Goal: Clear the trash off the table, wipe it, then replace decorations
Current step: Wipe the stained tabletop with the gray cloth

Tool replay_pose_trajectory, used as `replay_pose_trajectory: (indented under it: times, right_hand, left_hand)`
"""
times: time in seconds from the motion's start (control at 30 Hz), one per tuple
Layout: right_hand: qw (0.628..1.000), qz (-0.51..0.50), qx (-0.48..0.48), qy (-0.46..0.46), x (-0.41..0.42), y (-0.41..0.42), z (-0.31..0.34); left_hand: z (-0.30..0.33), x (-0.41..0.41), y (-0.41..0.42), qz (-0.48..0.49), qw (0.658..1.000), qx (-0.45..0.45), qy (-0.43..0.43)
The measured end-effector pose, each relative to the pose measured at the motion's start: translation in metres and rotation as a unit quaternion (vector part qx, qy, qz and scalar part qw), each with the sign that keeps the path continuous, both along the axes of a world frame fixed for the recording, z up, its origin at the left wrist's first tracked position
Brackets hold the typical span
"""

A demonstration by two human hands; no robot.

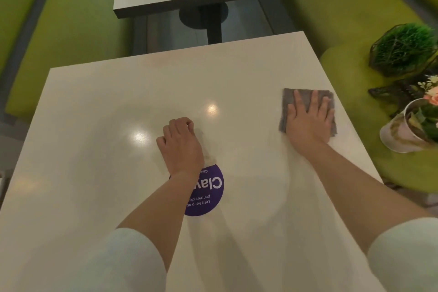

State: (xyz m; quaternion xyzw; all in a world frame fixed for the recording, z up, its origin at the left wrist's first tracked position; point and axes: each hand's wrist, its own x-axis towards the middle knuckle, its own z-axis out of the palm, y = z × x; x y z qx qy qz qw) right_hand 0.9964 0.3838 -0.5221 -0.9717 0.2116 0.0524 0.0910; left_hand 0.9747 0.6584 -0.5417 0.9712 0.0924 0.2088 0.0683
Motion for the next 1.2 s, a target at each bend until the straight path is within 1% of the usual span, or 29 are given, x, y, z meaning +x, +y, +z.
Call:
replay_pose_trajectory:
  times: [0.1,0.17,0.23,0.3,0.37,0.4,0.5,0.57,0.63,0.7,0.77,0.83,0.93,1.03,1.1,1.17,1.2]
  right_hand:
    - [0.993,0.107,0.014,-0.041,-0.033,0.066,-0.003]
    - [0.983,0.17,0.041,-0.05,-0.058,0.102,-0.004]
    - [0.972,0.218,0.061,-0.058,-0.076,0.123,-0.006]
    - [0.964,0.253,0.069,-0.051,-0.082,0.123,-0.01]
    - [0.963,0.259,0.06,-0.044,-0.082,0.102,-0.01]
    - [0.968,0.24,0.05,-0.046,-0.08,0.087,-0.01]
    - [0.989,0.138,0.015,-0.04,-0.079,0.027,-0.004]
    - [0.996,0.088,0.001,-0.006,-0.082,-0.013,-0.001]
    - [0.999,0.049,-0.01,-0.015,-0.084,-0.037,-0.001]
    - [1.0,0.01,-0.015,-0.013,-0.084,-0.038,0.0]
    - [1.0,-0.011,-0.008,0.021,-0.086,-0.016,0.002]
    - [0.999,0.019,-0.003,0.033,-0.099,0.021,0.004]
    - [0.994,0.106,0.036,-0.017,-0.131,0.087,0.004]
    - [0.981,0.175,0.074,-0.043,-0.167,0.145,0.0]
    - [0.971,0.219,0.079,-0.047,-0.188,0.163,0.001]
    - [0.964,0.251,0.073,-0.056,-0.194,0.155,-0.003]
    - [0.964,0.251,0.063,-0.058,-0.191,0.144,-0.005]
  left_hand:
    - [0.004,0.0,-0.002,-0.003,1.0,0.013,-0.003]
    - [0.008,0.001,-0.005,-0.015,1.0,0.007,0.014]
    - [0.012,0.001,-0.008,-0.024,0.999,0.0,0.032]
    - [0.013,0.002,-0.008,-0.026,0.999,-0.001,0.047]
    - [0.019,0.001,-0.007,-0.035,0.996,-0.012,0.077]
    - [0.021,0.0,-0.005,-0.047,0.995,-0.027,0.089]
    - [0.033,-0.022,-0.002,-0.118,0.987,-0.054,0.099]
    - [0.042,-0.046,0.0,-0.135,0.978,-0.11,0.112]
    - [0.048,-0.072,0.005,-0.134,0.967,-0.165,0.143]
    - [0.049,-0.093,0.011,-0.149,0.959,-0.153,0.187]
    - [0.046,-0.108,0.014,-0.177,0.951,-0.112,0.226]
    - [0.047,-0.116,0.013,-0.193,0.945,-0.09,0.249]
    - [0.052,-0.115,0.007,-0.193,0.945,-0.087,0.249]
    - [0.055,-0.11,0.01,-0.199,0.946,-0.093,0.238]
    - [0.057,-0.108,0.014,-0.209,0.944,-0.097,0.236]
    - [0.058,-0.106,0.017,-0.218,0.939,-0.098,0.246]
    - [0.059,-0.103,0.018,-0.219,0.937,-0.095,0.255]
